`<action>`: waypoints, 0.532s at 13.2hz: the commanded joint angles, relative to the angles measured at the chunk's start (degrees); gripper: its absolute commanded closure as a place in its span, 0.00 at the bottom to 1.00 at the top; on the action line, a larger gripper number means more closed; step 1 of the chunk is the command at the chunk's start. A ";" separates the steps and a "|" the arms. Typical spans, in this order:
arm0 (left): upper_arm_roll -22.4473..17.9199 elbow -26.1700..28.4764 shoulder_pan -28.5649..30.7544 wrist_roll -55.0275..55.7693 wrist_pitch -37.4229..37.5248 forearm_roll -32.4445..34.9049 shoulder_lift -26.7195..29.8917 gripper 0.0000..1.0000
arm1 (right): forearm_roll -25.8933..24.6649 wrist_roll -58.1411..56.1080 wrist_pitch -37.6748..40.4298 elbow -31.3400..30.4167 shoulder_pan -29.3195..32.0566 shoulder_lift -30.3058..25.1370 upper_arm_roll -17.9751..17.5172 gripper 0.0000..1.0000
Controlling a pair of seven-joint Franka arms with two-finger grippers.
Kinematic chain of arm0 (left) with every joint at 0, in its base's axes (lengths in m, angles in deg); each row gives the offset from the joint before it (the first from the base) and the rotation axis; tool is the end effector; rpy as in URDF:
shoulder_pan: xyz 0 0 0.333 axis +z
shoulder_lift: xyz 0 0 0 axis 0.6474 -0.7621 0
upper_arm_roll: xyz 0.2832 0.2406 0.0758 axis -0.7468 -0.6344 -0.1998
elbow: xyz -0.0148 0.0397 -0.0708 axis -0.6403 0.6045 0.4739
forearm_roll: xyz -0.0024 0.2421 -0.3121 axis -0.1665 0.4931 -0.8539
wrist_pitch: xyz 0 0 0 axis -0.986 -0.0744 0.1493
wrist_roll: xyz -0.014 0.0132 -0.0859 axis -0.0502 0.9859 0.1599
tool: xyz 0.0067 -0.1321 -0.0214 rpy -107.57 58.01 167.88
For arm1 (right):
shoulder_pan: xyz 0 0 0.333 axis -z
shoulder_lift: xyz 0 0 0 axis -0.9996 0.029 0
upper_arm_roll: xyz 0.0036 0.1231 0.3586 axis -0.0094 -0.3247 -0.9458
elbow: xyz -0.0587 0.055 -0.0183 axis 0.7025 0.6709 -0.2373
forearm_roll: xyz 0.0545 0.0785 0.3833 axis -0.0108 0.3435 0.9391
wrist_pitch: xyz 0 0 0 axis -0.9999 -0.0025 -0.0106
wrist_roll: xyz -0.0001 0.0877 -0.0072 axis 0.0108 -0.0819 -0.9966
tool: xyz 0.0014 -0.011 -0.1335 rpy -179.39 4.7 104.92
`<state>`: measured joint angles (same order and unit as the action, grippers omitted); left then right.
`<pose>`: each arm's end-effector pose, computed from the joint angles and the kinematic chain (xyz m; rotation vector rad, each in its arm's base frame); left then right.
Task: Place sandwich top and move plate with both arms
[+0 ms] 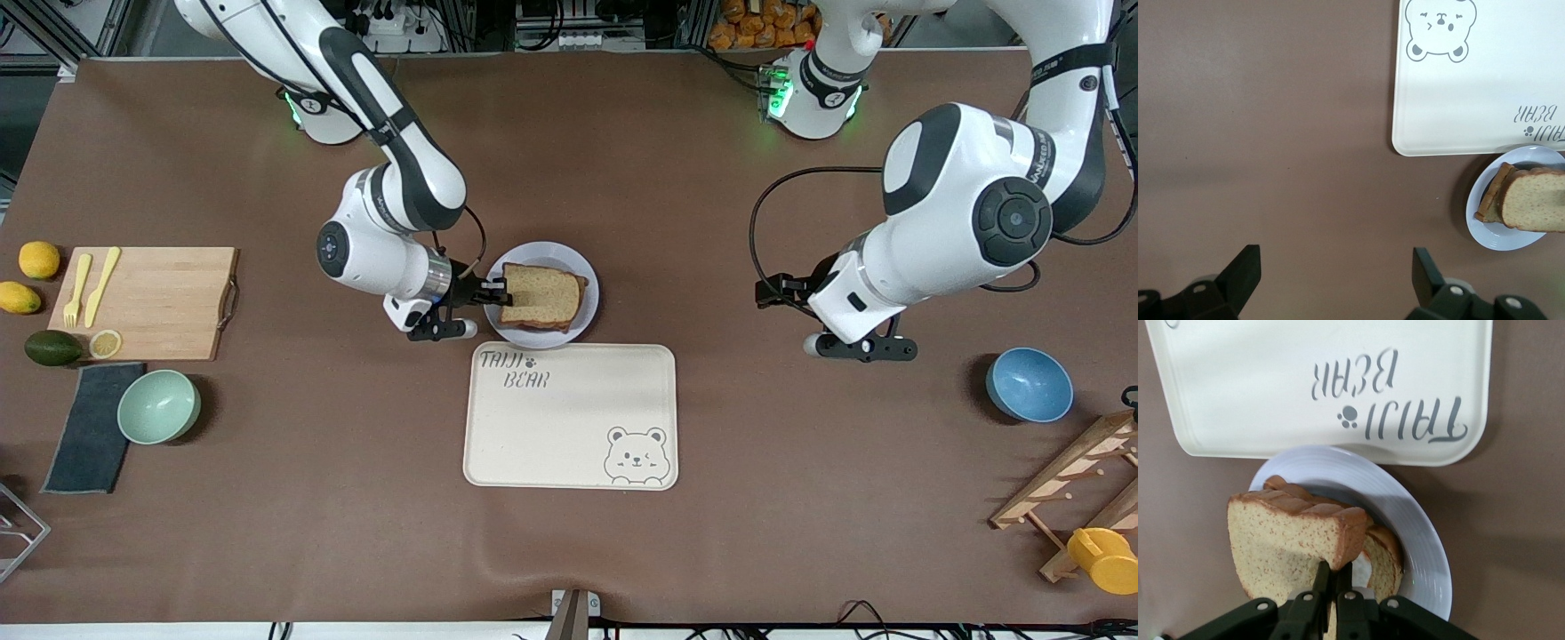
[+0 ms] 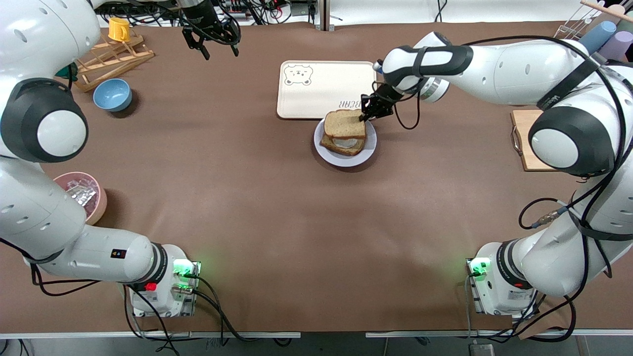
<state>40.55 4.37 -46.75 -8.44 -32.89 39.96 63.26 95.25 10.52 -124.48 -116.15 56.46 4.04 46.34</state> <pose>0.6101 -0.2035 0.4947 2.9653 -0.0471 -0.2420 0.5182 0.3468 0.2717 -2.6059 0.0605 0.1988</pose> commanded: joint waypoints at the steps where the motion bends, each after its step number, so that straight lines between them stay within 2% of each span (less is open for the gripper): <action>1: 0.06 1.75 0.52 -1.07 0.14 -1.32 1.69 0.00 | 1.52 -0.57 -0.93 -2.45 -0.99 -1.19 0.60 1.00; 7: 0.06 3.33 2.45 -4.67 0.14 -1.32 2.74 0.00 | 4.07 -0.22 -3.13 -3.60 -3.45 -1.19 0.60 1.00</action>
<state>40.53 5.16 -45.44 -11.04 -32.89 39.96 63.59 97.47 10.46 -126.72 -118.41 54.19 4.03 46.34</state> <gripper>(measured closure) 0.000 0.934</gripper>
